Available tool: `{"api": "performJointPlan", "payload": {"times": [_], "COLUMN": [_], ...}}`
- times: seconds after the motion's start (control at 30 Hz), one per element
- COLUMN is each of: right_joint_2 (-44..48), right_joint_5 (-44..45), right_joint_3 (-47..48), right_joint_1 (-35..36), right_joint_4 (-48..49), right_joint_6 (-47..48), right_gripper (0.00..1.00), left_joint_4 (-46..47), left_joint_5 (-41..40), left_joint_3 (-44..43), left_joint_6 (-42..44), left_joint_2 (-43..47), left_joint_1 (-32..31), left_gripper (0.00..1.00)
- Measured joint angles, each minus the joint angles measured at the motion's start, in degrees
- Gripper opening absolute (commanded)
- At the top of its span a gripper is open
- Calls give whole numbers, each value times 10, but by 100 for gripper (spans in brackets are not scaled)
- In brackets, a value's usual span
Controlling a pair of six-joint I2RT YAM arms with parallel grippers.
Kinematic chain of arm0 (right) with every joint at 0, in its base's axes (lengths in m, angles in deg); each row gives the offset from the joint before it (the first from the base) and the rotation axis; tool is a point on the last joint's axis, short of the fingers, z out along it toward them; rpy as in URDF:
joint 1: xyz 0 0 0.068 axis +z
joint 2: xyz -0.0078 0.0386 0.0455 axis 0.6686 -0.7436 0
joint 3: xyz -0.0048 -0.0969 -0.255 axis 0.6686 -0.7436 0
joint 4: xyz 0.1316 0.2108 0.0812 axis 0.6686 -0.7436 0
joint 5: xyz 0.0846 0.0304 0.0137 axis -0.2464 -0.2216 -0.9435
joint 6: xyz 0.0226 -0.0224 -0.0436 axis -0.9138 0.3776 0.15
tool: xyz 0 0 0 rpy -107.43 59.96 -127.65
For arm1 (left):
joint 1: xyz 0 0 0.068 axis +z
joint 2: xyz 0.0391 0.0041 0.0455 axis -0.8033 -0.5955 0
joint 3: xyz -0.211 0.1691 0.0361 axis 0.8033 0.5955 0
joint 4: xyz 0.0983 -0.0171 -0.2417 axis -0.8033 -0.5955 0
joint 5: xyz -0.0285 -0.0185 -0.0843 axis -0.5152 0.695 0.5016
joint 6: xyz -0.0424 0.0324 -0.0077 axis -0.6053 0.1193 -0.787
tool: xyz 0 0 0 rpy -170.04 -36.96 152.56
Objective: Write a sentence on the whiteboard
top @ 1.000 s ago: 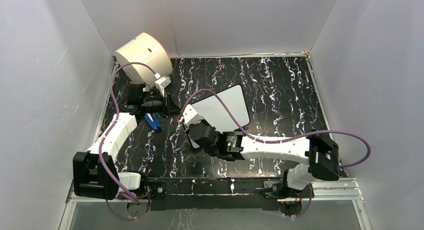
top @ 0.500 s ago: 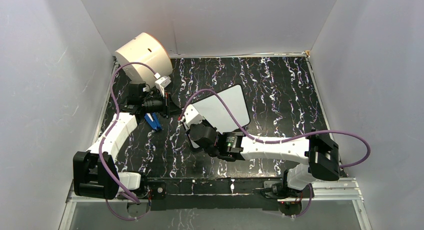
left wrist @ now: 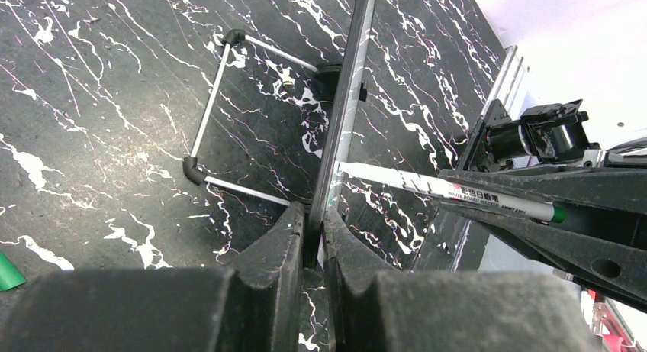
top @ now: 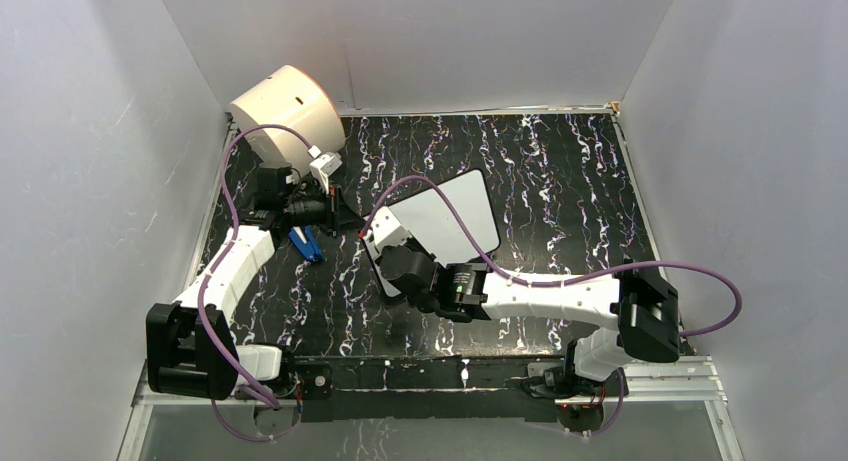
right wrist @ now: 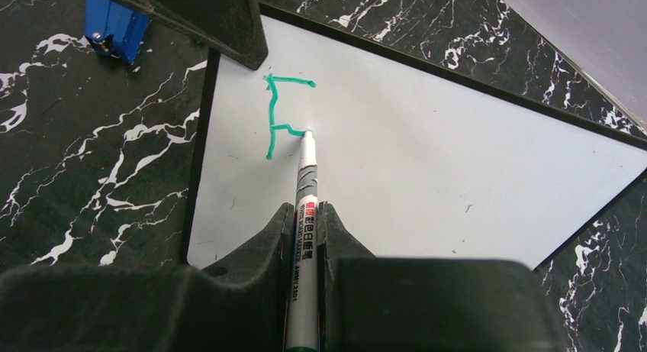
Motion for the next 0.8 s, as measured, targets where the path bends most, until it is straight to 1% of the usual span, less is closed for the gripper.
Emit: {"api": "performJointPlan", "payload": {"times": [0.47,0.8], "right_joint_2": [12,76], "right_joint_5": [3,-42], "right_joint_3": [-6,-48], "right_joint_1": [-10,-15], "right_joint_4": [-3,10], "right_joint_6": [-2,14], "right_gripper": [0,0], "left_joint_4": [-2,-5], "left_joint_5": [1,2], "left_joint_3": [0,0], "left_joint_6": [-3,-4], "left_joint_2": [0,0], "left_joint_1": [-2,-2], "left_gripper": [0,0]}}
